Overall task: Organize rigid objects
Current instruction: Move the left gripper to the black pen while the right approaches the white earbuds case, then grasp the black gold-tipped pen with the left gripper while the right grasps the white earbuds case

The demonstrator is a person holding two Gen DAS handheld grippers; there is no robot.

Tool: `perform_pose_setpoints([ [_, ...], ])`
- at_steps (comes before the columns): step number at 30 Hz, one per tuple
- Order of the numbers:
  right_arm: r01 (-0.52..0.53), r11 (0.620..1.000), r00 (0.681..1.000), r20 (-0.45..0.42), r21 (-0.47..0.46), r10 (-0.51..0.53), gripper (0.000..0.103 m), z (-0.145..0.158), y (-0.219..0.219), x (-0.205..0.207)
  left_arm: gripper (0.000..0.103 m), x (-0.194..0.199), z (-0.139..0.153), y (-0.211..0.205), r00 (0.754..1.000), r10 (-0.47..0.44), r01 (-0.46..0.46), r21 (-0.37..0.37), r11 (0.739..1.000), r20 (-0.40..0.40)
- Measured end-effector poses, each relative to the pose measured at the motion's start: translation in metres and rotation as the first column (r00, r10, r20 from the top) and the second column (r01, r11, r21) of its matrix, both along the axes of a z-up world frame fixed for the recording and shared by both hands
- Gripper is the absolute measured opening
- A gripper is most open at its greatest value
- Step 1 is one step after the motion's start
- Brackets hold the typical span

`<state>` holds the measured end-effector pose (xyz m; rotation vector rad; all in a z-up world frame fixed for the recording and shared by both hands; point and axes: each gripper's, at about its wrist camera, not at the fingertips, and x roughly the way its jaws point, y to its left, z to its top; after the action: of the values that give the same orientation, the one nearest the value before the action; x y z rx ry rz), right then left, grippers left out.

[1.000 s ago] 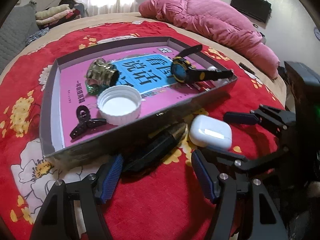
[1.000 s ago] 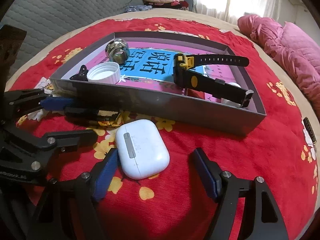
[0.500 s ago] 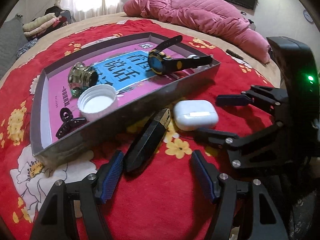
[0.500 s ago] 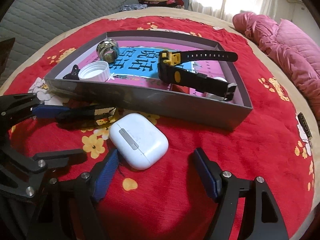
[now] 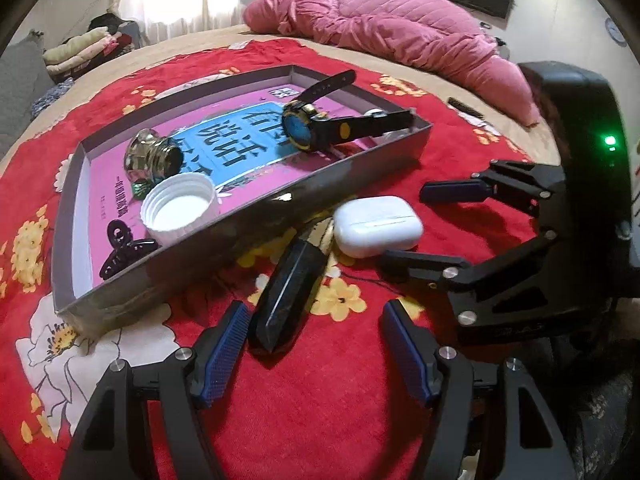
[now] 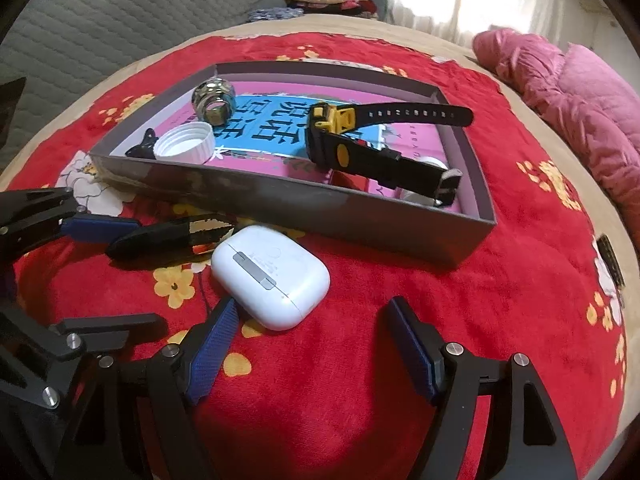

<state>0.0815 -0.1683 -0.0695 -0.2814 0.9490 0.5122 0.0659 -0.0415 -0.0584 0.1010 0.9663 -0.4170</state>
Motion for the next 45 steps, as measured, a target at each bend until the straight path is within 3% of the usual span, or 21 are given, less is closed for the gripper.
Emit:
perform_pose_setpoints([
  [19,-0.200,0.980,0.977,0.071,-0.009,0.200,0.077,-0.002,0.016,0.009,0.069,0.016,-0.004,0.018,0.990,0.141,-0.141,0.030,0.990,0.009],
  [32,-0.284,0.957,0.959,0.013,0.058,0.283,0.078,-0.004,0.025,0.001,0.069,0.021,-0.007,0.022,0.989,0.151,-0.151,0.020,0.988,0.003],
  [45,-0.233,0.960,0.966,-0.078,0.153,0.247,0.075,0.003,0.017,-0.011,0.069,0.020,-0.007,0.024,0.989,0.150,-0.150,0.008,0.989,-0.006],
])
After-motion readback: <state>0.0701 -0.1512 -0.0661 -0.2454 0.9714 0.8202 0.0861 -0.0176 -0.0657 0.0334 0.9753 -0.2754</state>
